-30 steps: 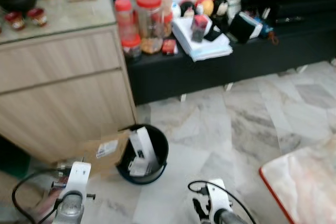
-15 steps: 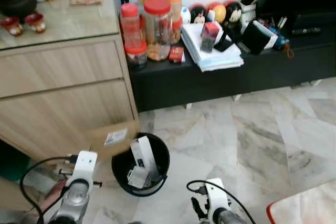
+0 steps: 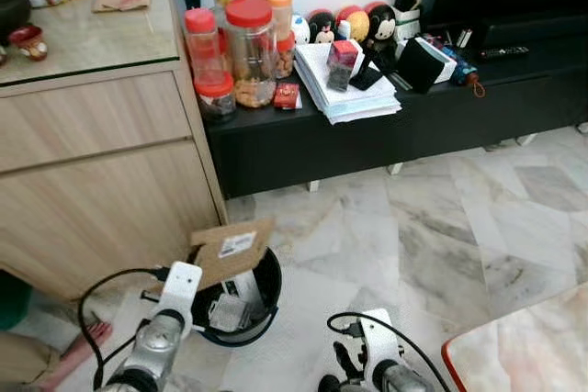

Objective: Picking trash to rubbish bin

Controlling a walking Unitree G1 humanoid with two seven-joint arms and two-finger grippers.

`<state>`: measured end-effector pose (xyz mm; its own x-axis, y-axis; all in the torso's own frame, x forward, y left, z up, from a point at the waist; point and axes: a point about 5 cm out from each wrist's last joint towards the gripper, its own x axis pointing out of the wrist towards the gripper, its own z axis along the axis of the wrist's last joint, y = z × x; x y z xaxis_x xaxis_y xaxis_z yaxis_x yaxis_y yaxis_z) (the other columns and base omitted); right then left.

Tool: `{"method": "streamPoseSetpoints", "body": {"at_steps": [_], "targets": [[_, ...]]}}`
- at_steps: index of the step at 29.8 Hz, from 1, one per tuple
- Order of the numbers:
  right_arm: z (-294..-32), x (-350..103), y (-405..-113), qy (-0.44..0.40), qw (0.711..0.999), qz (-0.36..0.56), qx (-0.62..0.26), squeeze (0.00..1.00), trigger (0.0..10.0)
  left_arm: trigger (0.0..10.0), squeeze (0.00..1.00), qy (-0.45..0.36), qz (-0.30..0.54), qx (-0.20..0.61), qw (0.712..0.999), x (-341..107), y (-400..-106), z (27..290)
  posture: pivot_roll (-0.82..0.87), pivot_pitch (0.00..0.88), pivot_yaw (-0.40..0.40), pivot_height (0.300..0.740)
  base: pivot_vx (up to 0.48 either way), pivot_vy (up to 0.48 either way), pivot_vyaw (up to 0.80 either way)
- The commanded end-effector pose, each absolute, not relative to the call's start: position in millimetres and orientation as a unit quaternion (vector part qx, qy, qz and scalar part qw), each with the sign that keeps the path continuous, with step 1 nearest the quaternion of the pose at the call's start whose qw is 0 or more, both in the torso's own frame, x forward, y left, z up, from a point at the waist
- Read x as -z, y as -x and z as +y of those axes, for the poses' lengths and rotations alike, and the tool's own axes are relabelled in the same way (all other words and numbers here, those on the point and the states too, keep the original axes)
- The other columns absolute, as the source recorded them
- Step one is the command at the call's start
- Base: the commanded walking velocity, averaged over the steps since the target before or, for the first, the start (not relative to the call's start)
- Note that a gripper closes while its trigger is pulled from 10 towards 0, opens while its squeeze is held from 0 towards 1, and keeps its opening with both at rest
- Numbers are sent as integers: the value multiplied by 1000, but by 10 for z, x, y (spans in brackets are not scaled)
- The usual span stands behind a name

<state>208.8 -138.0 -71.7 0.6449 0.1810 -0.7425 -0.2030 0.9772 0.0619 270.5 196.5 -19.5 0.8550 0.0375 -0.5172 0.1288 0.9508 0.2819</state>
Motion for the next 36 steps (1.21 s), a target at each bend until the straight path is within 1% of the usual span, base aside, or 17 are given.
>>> {"method": "streamPoseSetpoints", "body": {"at_steps": [1, 13, 22, 23, 36], "targets": [[-1389, 735, -2061, 12, 903, 416, -105, 0, 10000, 10000, 0, -164, 283, 22, 945, 223, -2681, 2001, 142, 184, -34, 740, 0, 0, 0], [-1412, 742, -2044, 16, 903, 416, -109, 0, 10000, 10000, 0, -173, 276, -3, 946, 164, -2728, 2103, 137, 191, -42, 740, 0, 0, 0], [-1429, 739, -2050, 18, 903, 416, -109, 0, 10000, 10000, 0, -184, 273, 22, 944, 111, -2803, 2073, 127, 198, -50, 740, 0, 0, 0], [-1433, 740, -2048, 18, 903, 416, -109, 0, 10000, 10000, 1000, -184, 274, 24, 944, 112, -2805, 2068, 125, 200, -51, 740, 0, 0, 0], [-1471, 750, -2027, 24, 901, 419, -111, 0, 10000, 10000, 1000, -181, 273, 31, 944, 123, -2804, 2014, 123, 209, -70, 740, 0, 0, 0]]}}
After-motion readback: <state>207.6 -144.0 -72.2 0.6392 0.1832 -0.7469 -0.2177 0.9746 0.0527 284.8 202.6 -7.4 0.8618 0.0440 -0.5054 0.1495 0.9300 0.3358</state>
